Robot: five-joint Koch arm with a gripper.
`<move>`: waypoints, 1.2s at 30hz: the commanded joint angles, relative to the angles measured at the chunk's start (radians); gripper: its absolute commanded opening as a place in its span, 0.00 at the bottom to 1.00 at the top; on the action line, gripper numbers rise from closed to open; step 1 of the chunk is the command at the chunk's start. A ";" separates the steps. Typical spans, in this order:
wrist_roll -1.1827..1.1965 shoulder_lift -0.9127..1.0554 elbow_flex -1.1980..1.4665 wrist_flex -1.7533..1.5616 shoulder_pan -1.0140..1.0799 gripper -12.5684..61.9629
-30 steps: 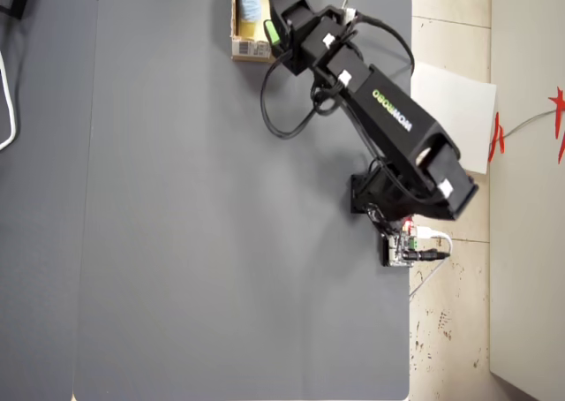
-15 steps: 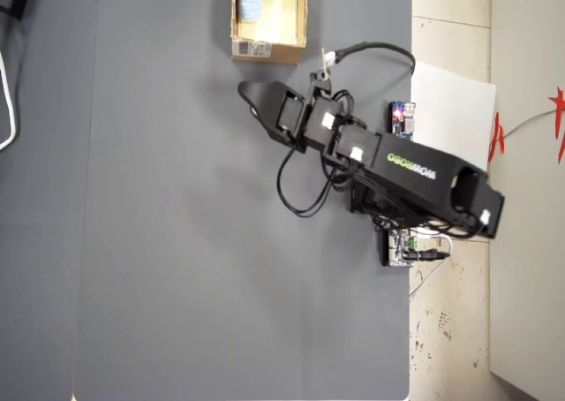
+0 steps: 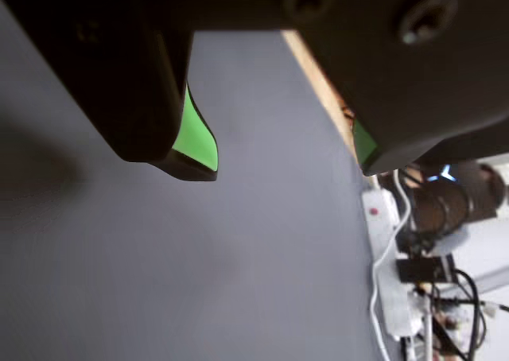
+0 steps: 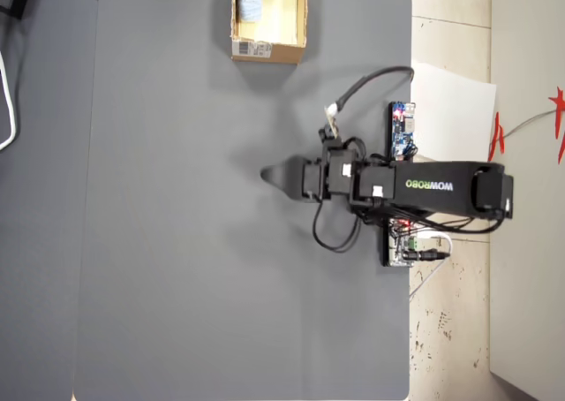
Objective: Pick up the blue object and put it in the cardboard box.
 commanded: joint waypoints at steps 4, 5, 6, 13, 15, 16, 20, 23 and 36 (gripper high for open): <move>0.038 0.086 0.054 -0.123 -0.023 0.63; 0.040 0.086 0.075 -0.126 -0.025 0.62; 0.037 0.086 0.095 -0.126 -0.026 0.62; 0.044 0.086 0.204 -0.084 -0.067 0.62; 0.044 0.086 0.204 -0.020 -0.069 0.62; 0.043 0.086 0.204 0.012 -0.067 0.62; 0.031 0.086 0.204 0.121 -0.038 0.62; 0.031 0.084 0.204 0.146 -0.023 0.62; 0.032 0.081 0.204 0.152 -0.011 0.62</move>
